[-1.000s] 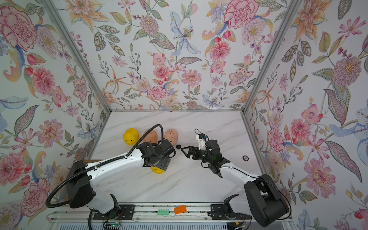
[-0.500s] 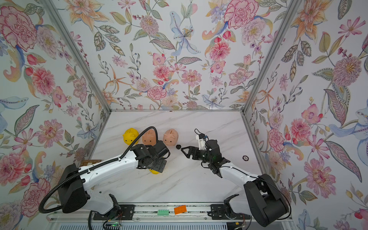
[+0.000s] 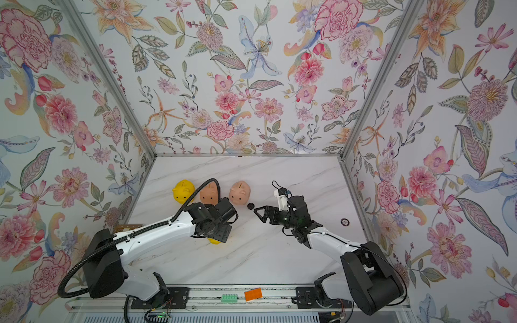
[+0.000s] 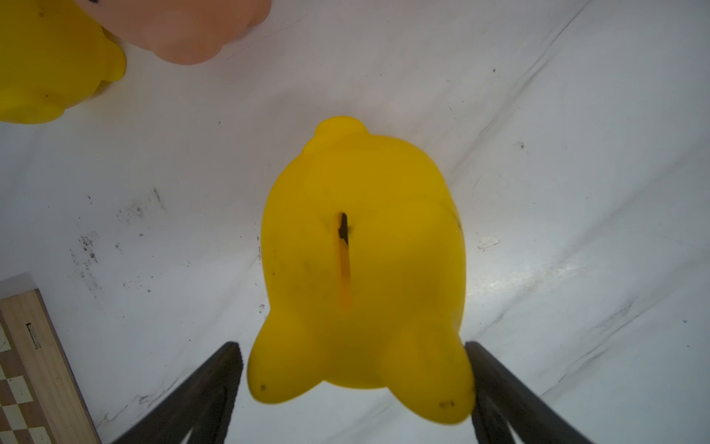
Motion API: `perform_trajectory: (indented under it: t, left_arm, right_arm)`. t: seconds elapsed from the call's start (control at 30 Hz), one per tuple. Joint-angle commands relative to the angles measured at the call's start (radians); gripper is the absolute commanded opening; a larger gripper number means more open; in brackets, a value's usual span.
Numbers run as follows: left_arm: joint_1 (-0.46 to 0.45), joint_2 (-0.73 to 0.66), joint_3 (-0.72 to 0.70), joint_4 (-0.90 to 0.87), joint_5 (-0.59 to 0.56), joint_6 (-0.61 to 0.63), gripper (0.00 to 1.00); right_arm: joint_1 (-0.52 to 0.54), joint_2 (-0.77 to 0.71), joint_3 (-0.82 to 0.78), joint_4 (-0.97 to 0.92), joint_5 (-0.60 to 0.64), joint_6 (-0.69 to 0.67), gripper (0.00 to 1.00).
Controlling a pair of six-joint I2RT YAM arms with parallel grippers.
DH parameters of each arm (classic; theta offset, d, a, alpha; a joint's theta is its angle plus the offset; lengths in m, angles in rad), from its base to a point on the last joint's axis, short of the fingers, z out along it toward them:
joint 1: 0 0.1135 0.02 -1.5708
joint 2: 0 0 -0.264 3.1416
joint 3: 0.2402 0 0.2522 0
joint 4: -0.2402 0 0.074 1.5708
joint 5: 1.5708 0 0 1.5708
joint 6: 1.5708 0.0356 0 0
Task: Open piggy banks
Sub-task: Adjust the piggy bank at the center of the board.
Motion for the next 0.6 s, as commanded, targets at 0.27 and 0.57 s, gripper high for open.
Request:
perform_trajectory:
  t: [0.27, 0.57]
  left_arm:
    - [0.045, -0.032, -0.059, 0.062, 0.076, 0.019, 0.85]
    - [0.086, -0.095, -0.094, 0.179, 0.184, 0.034, 0.75]
  right_arm:
    - [0.015, 0.021, 0.042, -0.003, -0.016, -0.019, 0.95]
    - [0.017, -0.003, 0.027, -0.018, -0.017, -0.025, 0.95]
